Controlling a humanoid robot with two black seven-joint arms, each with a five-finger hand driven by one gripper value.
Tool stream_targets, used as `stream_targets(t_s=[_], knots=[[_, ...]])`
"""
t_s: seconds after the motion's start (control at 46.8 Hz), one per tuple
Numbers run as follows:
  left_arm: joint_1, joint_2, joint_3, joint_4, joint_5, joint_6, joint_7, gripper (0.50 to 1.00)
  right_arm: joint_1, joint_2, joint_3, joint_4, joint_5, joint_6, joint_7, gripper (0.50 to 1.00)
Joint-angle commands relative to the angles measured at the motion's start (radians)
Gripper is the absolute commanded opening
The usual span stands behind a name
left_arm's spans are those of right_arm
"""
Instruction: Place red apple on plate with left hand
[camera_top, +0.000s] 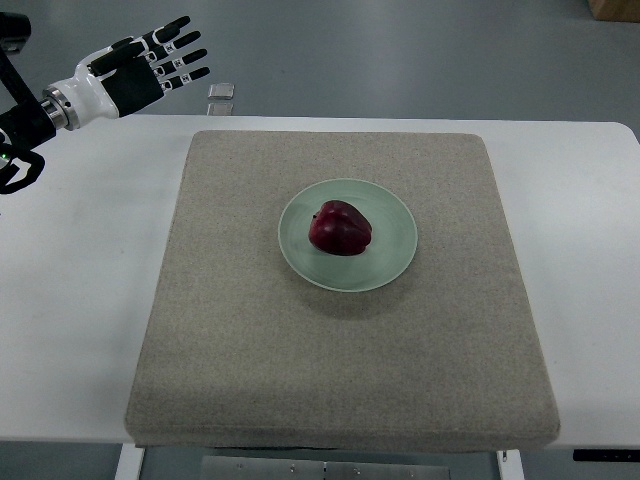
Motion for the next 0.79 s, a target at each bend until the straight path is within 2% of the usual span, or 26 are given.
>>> stream_targets(t_s=[0.0,0.128,0.534,0.77], knots=[[0.009,0.0,-0.002,0.0,-0.059,0.0,0.036,0.999,0.0,0.0,0.0,0.0,0.0,-0.001,0.0,0.964],[0.015,0.0,-0.002,-0.002,-0.118,0.0,0.065,1.0,0.0,0.0,0.0,0.0,0.0,-0.001,0.0,0.964],[0.017,0.0,-0.002,-0.006,-0.147,0.0,0.08,1.0,0.0,0.0,0.0,0.003,0.002,0.013,0.0,0.964],[0.021,-0.002,-0.002,-0.01,-0.145,0.0,0.08,1.0,0.0,0.0,0.0,0.067,-0.002,0.013,-0.002,0.964]])
